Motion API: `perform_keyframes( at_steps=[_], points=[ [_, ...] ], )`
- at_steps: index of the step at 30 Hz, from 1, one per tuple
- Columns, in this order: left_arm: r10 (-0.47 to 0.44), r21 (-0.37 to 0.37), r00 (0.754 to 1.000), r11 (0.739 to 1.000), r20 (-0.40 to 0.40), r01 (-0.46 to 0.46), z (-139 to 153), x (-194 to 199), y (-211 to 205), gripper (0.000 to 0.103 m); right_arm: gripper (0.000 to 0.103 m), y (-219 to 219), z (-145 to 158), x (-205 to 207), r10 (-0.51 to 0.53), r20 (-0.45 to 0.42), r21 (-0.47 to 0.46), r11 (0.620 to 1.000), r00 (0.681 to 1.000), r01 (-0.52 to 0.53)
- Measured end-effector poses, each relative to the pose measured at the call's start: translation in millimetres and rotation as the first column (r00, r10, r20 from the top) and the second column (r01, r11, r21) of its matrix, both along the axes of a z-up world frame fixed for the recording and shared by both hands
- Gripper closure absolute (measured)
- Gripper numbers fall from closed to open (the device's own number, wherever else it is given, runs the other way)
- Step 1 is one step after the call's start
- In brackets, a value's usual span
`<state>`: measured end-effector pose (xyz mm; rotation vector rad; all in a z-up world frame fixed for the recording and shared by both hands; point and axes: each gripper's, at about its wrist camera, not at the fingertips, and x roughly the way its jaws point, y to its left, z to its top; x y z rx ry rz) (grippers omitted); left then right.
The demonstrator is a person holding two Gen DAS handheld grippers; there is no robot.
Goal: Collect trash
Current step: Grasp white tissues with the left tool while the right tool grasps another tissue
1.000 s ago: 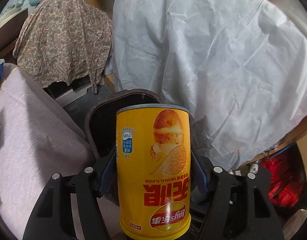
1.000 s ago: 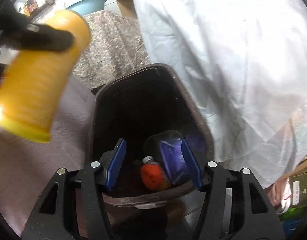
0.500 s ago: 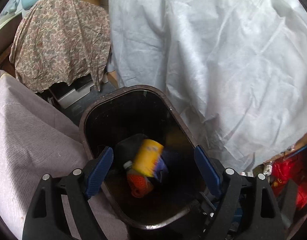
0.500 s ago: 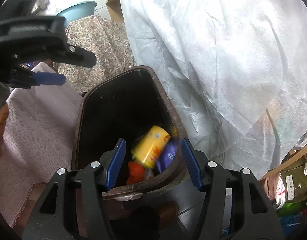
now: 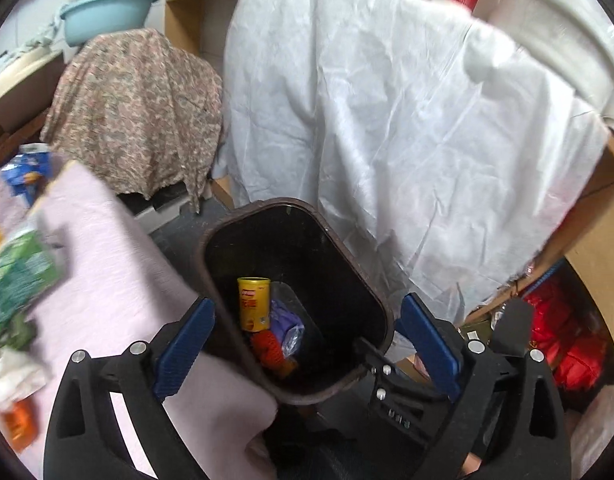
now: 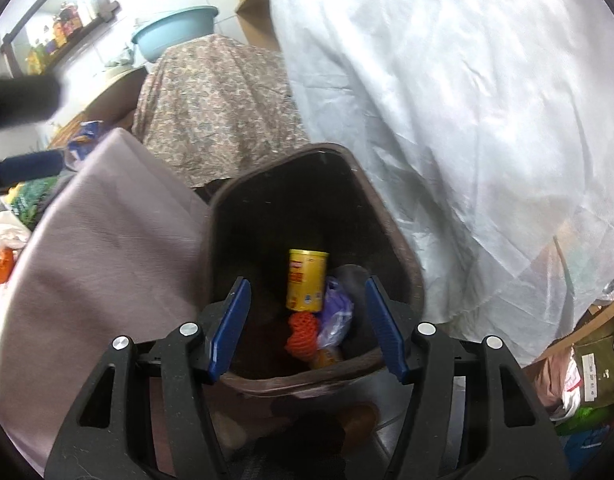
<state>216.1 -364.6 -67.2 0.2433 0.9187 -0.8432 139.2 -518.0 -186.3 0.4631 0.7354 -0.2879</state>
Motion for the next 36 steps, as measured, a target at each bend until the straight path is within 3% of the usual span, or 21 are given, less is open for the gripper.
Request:
perform_keyframes(
  at_steps=[2, 10, 14, 18, 20, 23, 31, 36],
  points=[
    [0.01, -0.025, 1.0, 1.0, 0.018, -0.01, 11.3, -5.2, 22.6, 0.009, 0.037, 8.7, 10.4, 1.8, 0.021, 0.015, -0.007, 1.0, 1.0, -0.021],
    [0.115, -0.075, 0.99, 0.991, 0.082, -0.109, 35.8, -14.9, 123.4, 0.009, 0.036, 59.0, 63.5, 10.3, 0.169, 0.116, -0.019, 0.986, 0.979, -0.168],
    [0.224, -0.082, 0.968, 0.973, 0.11, -0.216, 38.2, -10.7, 182.0, 0.011, 0.035, 99.3, 89.1, 22.4, 0.307, 0.151, -0.058, 0.952, 0.94, -0.301],
    [0.313, -0.1, 0.948, 0.947, 0.054, -0.307, 31.9, 1.1, 226.3, 0.016, 0.035, 133.8, 105.6, 38.4, 0.418, 0.171, -0.08, 0.908, 0.892, -0.41],
    [0.339, -0.094, 0.94, 0.938, 0.032, -0.335, 27.8, 6.2, 238.0, 0.023, 0.035, 149.1, 112.1, 46.9, 0.454, 0.166, -0.098, 0.891, 0.876, -0.443],
    [0.366, -0.099, 0.93, 0.927, 0.022, -0.362, 25.4, 11.1, 254.1, 0.025, 0.035, 166.6, 124.9, 58.3, 0.49, 0.175, -0.116, 0.872, 0.854, -0.476],
    [0.373, -0.101, 0.927, 0.925, 0.044, -0.368, 27.8, 26.1, 262.7, 0.028, 0.035, 187.8, 144.4, 79.4, 0.526, 0.149, -0.172, 0.847, 0.837, -0.502],
    [0.366, -0.125, 0.93, 0.922, -0.018, -0.366, 27.0, 46.1, 263.5, 0.032, 0.035, 207.6, 144.6, 92.1, 0.623, 0.134, -0.182, 0.78, 0.771, -0.599]
  ],
)
